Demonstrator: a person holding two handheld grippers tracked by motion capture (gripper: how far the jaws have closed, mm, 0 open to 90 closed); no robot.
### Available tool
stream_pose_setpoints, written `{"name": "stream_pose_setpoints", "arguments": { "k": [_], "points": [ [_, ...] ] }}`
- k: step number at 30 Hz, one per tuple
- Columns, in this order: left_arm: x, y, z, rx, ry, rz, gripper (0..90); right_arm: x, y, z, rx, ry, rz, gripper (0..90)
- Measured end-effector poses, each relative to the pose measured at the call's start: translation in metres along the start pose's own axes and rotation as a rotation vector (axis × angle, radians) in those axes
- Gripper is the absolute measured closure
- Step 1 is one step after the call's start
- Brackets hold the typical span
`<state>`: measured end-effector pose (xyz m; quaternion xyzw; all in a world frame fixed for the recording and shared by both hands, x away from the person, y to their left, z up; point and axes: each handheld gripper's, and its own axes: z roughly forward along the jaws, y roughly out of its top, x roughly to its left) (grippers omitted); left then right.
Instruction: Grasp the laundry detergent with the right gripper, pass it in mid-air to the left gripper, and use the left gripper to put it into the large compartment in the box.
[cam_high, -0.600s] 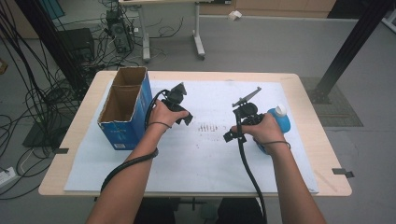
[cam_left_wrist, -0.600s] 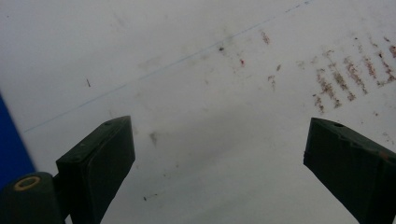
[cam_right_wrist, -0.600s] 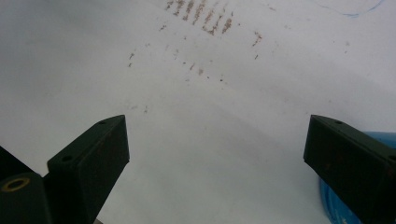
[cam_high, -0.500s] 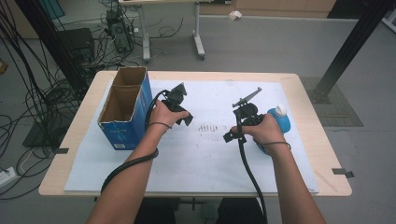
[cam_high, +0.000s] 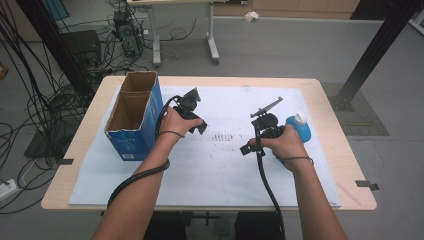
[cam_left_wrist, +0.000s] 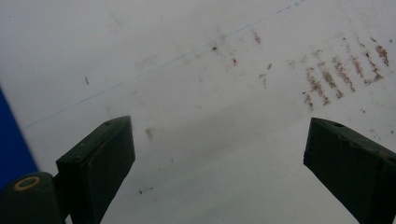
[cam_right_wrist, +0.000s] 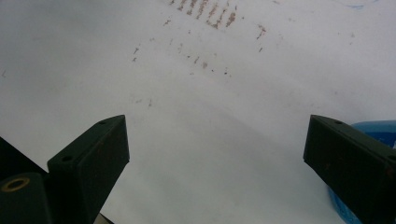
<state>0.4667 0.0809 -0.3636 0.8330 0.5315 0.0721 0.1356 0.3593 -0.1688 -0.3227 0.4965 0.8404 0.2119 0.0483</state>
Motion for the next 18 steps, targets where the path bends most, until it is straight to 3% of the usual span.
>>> {"name": "stream_pose_setpoints", "arguments": {
  "k": [18],
  "points": [
    [-0.001, -0.001, -0.008, 0.004, -0.004, 0.004, 9.4, -0.001, -0.030, -0.004, -0.009, 0.007, 0.016, 6.6]
  ]
}}
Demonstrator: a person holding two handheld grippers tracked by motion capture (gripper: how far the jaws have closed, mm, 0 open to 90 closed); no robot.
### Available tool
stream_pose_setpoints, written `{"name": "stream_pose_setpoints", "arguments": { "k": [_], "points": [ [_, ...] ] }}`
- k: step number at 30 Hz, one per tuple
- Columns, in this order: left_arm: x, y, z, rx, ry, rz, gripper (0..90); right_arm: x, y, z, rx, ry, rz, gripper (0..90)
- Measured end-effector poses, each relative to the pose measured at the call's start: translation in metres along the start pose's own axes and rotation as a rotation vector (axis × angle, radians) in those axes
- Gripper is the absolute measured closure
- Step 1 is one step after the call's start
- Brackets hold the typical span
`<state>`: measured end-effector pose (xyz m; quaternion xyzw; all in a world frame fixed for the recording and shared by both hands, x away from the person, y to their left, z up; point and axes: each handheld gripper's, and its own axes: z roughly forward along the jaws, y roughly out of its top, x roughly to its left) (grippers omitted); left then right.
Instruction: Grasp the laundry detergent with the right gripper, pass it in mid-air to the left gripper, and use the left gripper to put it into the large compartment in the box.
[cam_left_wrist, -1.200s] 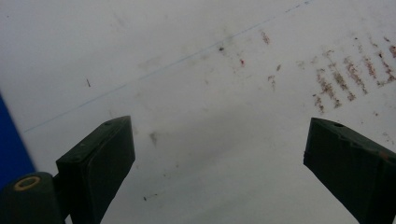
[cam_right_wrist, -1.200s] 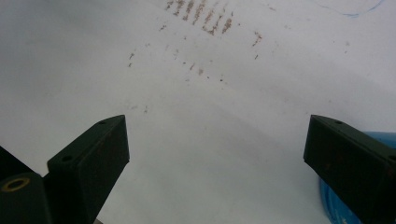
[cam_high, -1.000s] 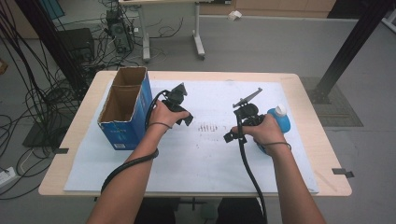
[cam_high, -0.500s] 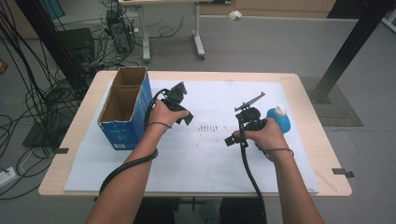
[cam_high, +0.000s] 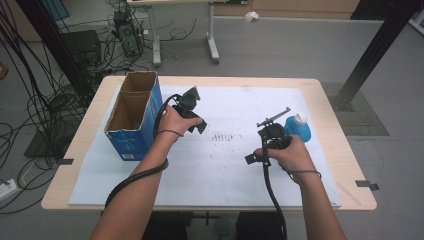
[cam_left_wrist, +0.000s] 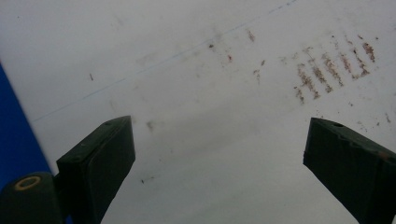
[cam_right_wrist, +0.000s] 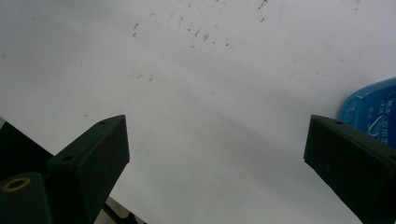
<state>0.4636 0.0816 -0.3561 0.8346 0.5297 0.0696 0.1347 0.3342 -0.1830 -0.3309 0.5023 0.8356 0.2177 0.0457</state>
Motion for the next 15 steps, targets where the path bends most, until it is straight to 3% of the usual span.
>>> {"name": "stream_pose_setpoints", "arguments": {
  "k": [15],
  "points": [
    [0.001, 0.000, -0.002, 0.001, -0.001, -0.008, 9.6, -0.004, -0.029, 0.003, 0.003, -0.006, 0.014, 6.7]
  ]
}}
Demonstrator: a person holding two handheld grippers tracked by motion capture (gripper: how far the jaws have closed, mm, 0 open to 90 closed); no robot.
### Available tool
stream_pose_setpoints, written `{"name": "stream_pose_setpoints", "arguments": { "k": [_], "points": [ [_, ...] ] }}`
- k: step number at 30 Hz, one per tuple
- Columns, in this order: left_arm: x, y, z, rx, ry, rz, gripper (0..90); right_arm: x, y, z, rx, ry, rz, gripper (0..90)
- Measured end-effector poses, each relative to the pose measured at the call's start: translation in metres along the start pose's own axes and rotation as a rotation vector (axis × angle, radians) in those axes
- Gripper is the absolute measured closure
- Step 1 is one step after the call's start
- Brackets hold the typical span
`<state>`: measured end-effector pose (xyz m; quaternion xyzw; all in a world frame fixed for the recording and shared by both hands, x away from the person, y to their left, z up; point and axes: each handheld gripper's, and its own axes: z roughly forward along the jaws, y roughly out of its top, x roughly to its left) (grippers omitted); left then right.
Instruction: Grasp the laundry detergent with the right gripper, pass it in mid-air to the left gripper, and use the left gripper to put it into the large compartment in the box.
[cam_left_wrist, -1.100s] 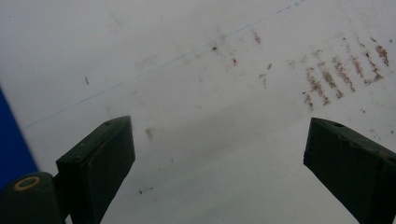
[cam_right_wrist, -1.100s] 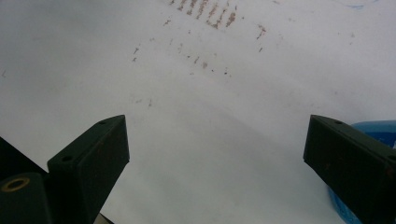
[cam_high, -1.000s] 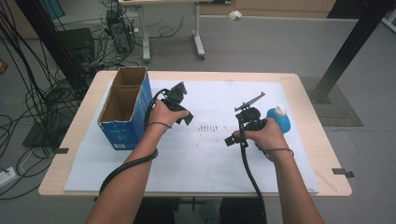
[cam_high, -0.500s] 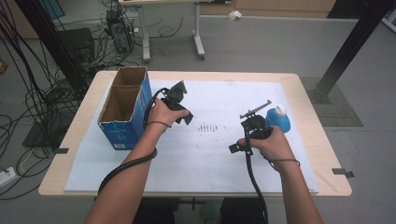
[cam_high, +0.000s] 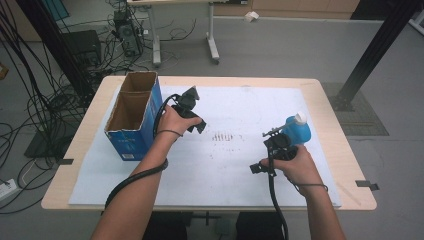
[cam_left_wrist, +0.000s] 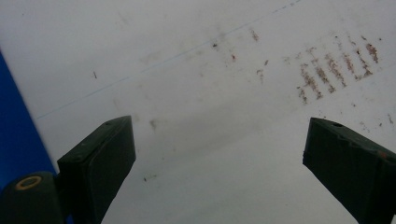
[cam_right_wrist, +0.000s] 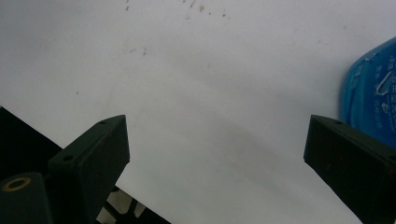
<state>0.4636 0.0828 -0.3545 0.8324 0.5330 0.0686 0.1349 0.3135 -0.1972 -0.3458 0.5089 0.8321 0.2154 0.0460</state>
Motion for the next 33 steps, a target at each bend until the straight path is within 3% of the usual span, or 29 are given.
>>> {"name": "stream_pose_setpoints", "arguments": {
  "k": [15, 33],
  "points": [
    [-0.001, 0.001, 0.000, 0.017, -0.004, 0.004, 9.5, -0.018, -0.032, 0.002, 0.026, -0.030, 0.038, 6.6],
    [-0.003, 0.000, -0.004, 0.020, -0.017, 0.009, 9.4, -0.044, -0.054, -0.004, 0.033, -0.069, 0.088, 6.6]
  ]
}}
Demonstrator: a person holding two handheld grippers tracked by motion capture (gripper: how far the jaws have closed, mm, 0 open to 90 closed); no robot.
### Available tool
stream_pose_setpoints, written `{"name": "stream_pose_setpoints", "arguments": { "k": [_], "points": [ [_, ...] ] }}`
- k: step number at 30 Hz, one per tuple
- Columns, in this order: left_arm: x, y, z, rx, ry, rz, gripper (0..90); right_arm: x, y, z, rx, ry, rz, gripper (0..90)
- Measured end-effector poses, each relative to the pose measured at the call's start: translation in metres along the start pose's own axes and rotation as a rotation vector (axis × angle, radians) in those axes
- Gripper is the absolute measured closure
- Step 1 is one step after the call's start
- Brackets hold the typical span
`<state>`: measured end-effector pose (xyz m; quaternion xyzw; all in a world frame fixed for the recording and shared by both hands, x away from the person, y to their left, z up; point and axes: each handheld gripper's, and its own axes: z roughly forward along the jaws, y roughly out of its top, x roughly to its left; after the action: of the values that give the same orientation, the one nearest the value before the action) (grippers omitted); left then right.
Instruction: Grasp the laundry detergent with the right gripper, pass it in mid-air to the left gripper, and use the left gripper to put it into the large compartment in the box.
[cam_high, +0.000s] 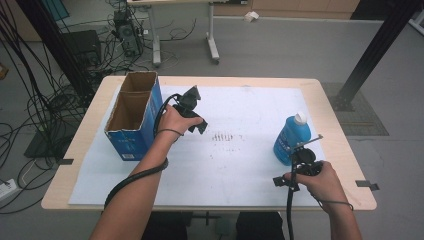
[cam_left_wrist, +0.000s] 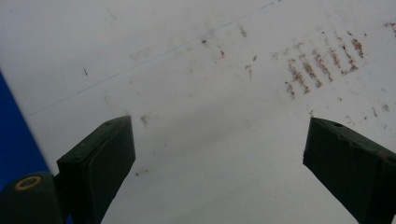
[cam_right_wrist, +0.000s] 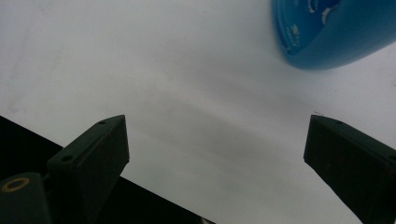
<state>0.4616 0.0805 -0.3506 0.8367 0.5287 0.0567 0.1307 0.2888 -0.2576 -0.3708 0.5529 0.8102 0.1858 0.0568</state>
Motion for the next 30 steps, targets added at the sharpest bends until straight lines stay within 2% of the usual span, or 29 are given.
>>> {"name": "stream_pose_setpoints", "arguments": {
  "k": [17, 27, 30],
  "points": [
    [0.002, -0.004, -0.002, 0.015, -0.007, -0.008, 9.4, -0.025, -0.005, 0.000, 0.002, -0.050, 0.012, 7.0],
    [0.000, -0.007, -0.003, 0.023, -0.031, -0.007, 9.3, -0.033, -0.007, 0.002, -0.006, -0.050, 0.019, 7.0],
    [0.000, -0.008, -0.004, 0.030, -0.018, -0.004, 9.2, -0.034, -0.007, 0.002, -0.012, -0.049, 0.022, 7.0]
  ]
}}
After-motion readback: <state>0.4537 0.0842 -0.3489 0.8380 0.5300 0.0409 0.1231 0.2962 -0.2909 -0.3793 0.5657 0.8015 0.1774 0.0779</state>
